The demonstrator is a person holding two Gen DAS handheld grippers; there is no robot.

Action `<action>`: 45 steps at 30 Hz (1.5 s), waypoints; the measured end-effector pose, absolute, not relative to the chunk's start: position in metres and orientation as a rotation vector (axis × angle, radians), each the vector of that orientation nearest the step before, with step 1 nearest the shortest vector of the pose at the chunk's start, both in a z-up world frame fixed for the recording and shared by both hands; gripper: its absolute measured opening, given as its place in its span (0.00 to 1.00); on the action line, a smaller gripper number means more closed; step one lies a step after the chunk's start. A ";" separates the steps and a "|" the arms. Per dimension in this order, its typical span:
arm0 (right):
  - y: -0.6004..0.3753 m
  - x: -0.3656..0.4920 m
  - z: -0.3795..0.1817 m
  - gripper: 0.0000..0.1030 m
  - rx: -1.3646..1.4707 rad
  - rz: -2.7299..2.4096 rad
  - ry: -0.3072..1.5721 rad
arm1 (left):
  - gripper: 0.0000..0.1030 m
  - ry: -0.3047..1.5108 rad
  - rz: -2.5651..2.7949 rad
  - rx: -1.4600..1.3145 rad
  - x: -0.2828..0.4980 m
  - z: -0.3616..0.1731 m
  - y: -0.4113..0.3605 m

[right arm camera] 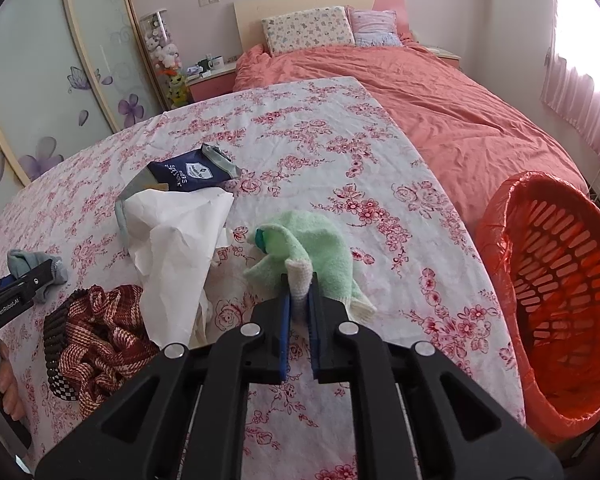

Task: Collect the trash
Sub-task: 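Lift both socks off the bed with both tools, then carry both socks over the orange basket with both tools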

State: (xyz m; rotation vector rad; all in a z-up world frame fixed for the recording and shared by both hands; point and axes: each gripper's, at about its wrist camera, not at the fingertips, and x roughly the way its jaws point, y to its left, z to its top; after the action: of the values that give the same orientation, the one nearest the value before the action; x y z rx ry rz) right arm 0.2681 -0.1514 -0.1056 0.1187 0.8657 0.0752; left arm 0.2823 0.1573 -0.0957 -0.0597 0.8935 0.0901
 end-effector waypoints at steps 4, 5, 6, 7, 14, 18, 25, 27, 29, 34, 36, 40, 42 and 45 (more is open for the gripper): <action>-0.149 0.269 -0.106 0.09 0.103 0.068 0.869 | 0.75 0.906 0.096 -0.091 0.283 -0.098 0.160; -0.148 0.269 -0.106 0.09 0.099 0.067 0.869 | 0.77 0.907 0.098 -0.097 0.283 -0.098 0.161; -0.148 0.269 -0.106 0.09 0.099 0.067 0.869 | 0.78 0.910 0.102 -0.100 0.283 -0.098 0.162; -0.149 0.269 -0.106 0.09 0.102 0.068 0.869 | 0.78 0.910 0.104 -0.099 0.284 -0.098 0.162; -0.153 0.270 -0.106 0.09 0.133 0.087 0.869 | 0.46 0.889 0.036 -0.063 0.282 -0.095 0.151; -0.154 0.268 -0.105 0.05 0.130 0.098 0.862 | 0.23 0.888 0.002 -0.023 0.283 -0.091 0.139; -0.161 0.258 -0.091 0.05 0.158 0.104 0.820 | 0.17 0.866 -0.012 -0.032 0.279 -0.083 0.135; -0.162 0.256 -0.087 0.05 0.156 0.105 0.807 | 0.17 0.854 -0.010 -0.020 0.276 -0.079 0.131; -0.163 0.253 -0.082 0.05 0.154 0.103 0.794 | 0.17 0.839 -0.006 -0.009 0.273 -0.072 0.128; -0.168 0.244 -0.069 0.05 0.163 0.099 0.760 | 0.17 0.797 -0.008 0.017 0.265 -0.054 0.119; -0.170 0.241 -0.063 0.05 0.163 0.095 0.744 | 0.17 0.777 -0.006 0.030 0.260 -0.047 0.114; -0.173 0.229 -0.050 0.05 0.161 0.091 0.700 | 0.17 0.730 0.004 0.056 0.249 -0.028 0.104; -0.175 0.222 -0.042 0.05 0.161 0.091 0.675 | 0.17 0.710 0.011 0.068 0.243 -0.019 0.098; -0.178 0.212 -0.032 0.05 0.169 0.094 0.642 | 0.17 0.693 0.009 0.076 0.237 -0.008 0.089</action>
State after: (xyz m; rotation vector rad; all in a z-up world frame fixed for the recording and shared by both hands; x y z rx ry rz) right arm 0.2122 -0.1782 -0.0320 0.1694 0.6424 0.0935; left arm 0.2369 0.0894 -0.0076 0.0759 0.6928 0.0094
